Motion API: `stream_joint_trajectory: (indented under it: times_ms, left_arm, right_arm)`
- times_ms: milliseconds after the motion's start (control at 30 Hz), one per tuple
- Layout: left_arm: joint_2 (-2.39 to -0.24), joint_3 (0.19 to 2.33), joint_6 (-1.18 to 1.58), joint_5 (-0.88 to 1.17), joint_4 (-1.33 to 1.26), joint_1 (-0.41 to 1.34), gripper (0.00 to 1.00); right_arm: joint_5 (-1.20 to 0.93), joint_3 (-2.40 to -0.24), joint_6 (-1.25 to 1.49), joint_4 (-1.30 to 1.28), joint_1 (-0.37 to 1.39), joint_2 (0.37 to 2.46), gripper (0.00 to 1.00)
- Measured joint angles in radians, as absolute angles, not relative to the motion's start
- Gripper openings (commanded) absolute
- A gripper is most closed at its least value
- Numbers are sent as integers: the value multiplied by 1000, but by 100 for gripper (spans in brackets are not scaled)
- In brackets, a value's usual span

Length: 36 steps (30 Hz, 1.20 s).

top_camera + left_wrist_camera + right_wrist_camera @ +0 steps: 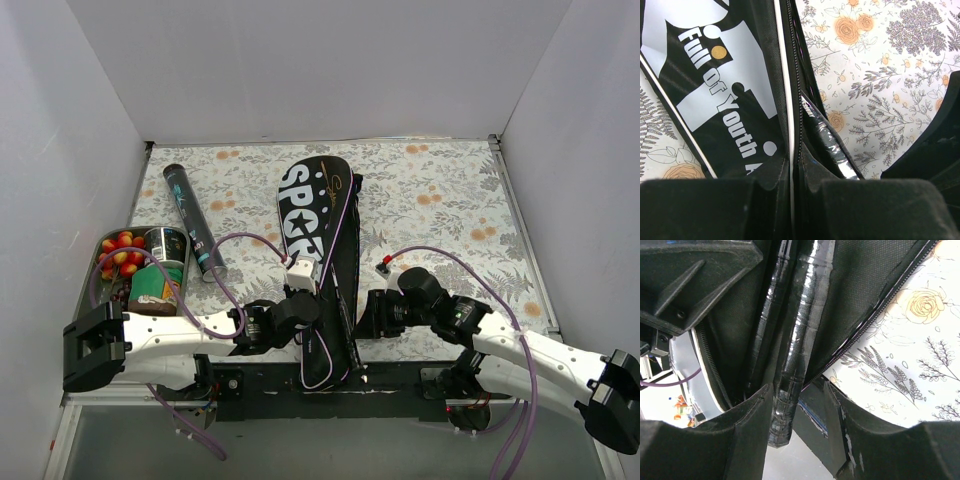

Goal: Pack up the badminton gear

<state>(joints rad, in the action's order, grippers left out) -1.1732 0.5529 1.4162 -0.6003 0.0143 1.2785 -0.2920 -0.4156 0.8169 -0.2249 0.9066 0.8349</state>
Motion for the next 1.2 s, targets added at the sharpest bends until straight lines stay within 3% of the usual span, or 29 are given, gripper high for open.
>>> stream_joint_trajectory:
  times_ms: [333, 600, 767, 833, 900, 1000, 1167, 1200]
  left_arm:
    - [-1174, 553, 1416, -600, 14, 1279, 0]
    - [-1174, 553, 1416, -601, 14, 1279, 0]
    - [-1174, 553, 1414, -603, 18, 1279, 0]
    - [-1174, 553, 1413, -606, 19, 1279, 0]
    - [-1174, 553, 1412, -607, 21, 1279, 0]
    - [-1174, 553, 1412, -607, 22, 1279, 0]
    - [-1174, 553, 1412, -607, 19, 1279, 0]
    - [-1174, 553, 1412, -607, 18, 1279, 0]
  right_arm:
    - [-322, -376, 866, -133, 922, 855, 52]
    - [-324, -376, 887, -71, 942, 899, 33]
    - [-324, -376, 903, -47, 952, 923, 27]
    - [-324, -374, 911, -37, 955, 930, 28]
    - [-325, -368, 917, -20, 957, 936, 39]
    - [-324, -363, 918, -4, 963, 950, 45]
    - [-324, -362, 914, 23, 985, 977, 46]
    - [-324, -361, 915, 30, 988, 983, 42]
